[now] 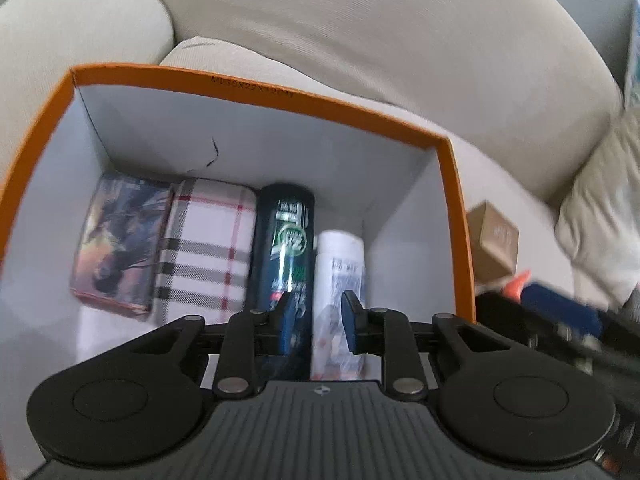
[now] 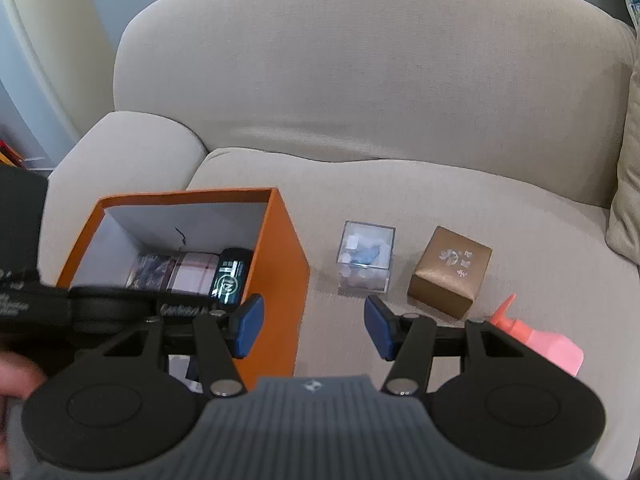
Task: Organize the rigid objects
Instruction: 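Lower the CLEAR bottle into the shoebox and open the right gripper while the left lowers the lotion tube, then open the left gripper to release the lotion tube upright in the shoebox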
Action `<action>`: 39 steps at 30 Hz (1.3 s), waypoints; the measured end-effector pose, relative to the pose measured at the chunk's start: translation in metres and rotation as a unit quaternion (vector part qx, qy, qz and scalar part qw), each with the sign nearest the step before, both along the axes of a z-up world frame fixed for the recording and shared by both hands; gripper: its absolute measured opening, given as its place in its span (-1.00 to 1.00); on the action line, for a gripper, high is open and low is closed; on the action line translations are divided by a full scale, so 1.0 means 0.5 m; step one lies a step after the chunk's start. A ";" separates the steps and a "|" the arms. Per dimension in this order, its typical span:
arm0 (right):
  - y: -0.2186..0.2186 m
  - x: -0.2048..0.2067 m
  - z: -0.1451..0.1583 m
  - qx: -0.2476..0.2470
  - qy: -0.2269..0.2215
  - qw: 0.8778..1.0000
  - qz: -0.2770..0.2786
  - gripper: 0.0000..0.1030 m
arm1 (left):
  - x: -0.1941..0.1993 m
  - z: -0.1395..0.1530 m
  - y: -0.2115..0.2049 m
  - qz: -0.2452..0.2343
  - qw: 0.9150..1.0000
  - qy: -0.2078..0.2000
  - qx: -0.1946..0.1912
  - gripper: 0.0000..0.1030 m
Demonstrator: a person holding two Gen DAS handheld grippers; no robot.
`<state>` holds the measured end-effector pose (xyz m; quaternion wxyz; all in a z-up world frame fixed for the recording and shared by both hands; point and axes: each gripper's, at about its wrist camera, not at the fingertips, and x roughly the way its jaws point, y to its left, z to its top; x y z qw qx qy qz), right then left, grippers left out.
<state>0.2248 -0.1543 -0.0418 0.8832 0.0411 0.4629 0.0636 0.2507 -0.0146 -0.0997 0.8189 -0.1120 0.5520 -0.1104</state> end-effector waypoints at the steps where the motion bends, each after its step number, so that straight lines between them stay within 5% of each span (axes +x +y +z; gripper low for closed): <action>1: 0.000 -0.001 0.001 -0.001 0.000 1.000 0.000 0.11 | -0.012 0.004 -0.002 -0.017 1.000 -0.006 0.007 -0.46; 6: -0.004 -0.013 0.003 -0.002 -0.001 1.000 -0.001 0.11 | -0.068 0.011 -0.026 -0.102 0.993 0.000 0.063 -0.45; 8: -0.004 -0.018 0.002 -0.003 -0.001 1.000 -0.003 0.11 | -0.078 0.010 -0.021 -0.111 0.993 0.022 0.045 -0.50; 11: -0.001 -0.025 -0.001 -0.002 0.000 1.000 -0.005 0.11 | -0.082 -0.004 -0.019 -0.101 0.994 0.046 0.008 -0.73; 18: 0.007 -0.047 -0.007 -0.002 0.006 1.000 -0.002 0.12 | -0.075 -0.025 -0.031 -0.074 0.997 0.038 -0.003 -0.92; 33: -0.016 -0.055 -0.020 0.007 0.012 1.000 -0.021 0.13 | 0.007 -0.033 -0.021 -0.016 0.999 0.031 -0.035 -0.98; 39: -0.029 -0.061 -0.019 0.009 0.012 1.000 -0.026 0.14 | 0.006 -0.003 -0.028 -0.053 0.998 0.036 -0.014 -0.98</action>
